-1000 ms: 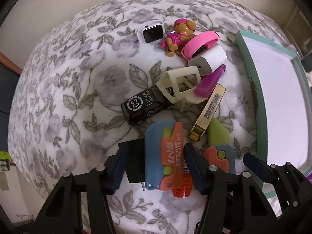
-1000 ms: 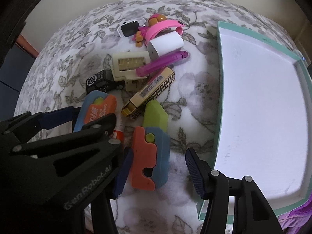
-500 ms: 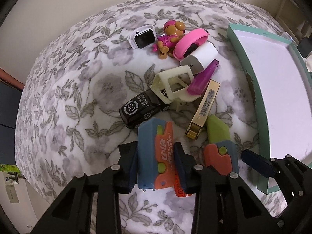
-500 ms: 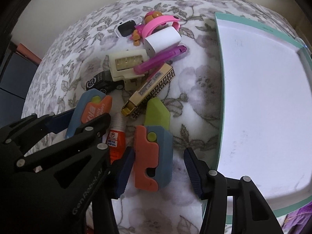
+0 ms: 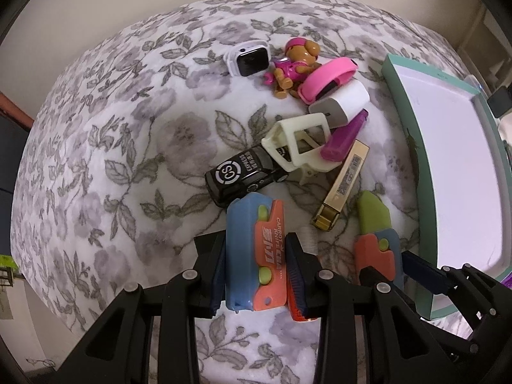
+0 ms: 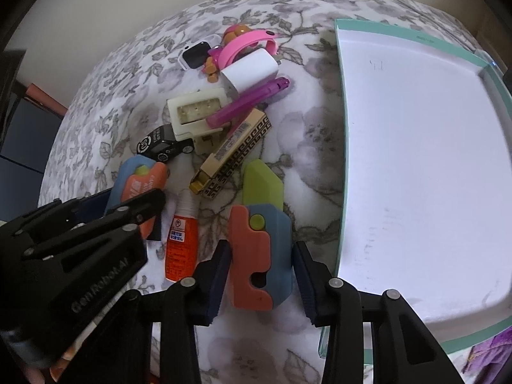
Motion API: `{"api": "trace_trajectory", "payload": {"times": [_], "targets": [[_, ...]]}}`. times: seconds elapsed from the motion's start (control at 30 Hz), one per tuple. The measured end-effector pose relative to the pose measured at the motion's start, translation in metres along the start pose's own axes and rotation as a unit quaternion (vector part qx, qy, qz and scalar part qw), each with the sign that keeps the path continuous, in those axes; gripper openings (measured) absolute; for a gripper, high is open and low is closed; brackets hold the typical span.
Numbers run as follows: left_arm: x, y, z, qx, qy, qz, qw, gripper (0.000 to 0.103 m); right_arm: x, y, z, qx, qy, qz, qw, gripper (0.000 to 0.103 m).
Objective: Organize rigid objects
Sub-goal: 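Carry both toy knives into the tray and open both tools to release them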
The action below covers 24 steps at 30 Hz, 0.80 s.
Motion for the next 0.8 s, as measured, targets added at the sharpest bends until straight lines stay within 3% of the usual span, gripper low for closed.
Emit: {"api": "trace_trajectory", "payload": {"times": [0.23, 0.8], "targets": [[0.003, 0.01, 0.002, -0.012, 0.0, 0.025, 0.9996, 0.037, 0.0, 0.001, 0.001, -0.006, -0.002, 0.005, 1.0, 0.042], [0.015, 0.024, 0.039, -0.027, -0.059, 0.058, 0.9963, 0.037, 0.013, 0.004, 0.03, 0.014, -0.048, 0.0, 0.999, 0.042]]}}
Point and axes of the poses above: each gripper's, at about its wrist camera, not at the fingertips, and z roughly against the way its jaws point, y to its left, x to its top, the point moved 9 cm from there along -z, roughly the way its jaws point, and after that the axes turned 1 degree about x, right-handed, at the moved point
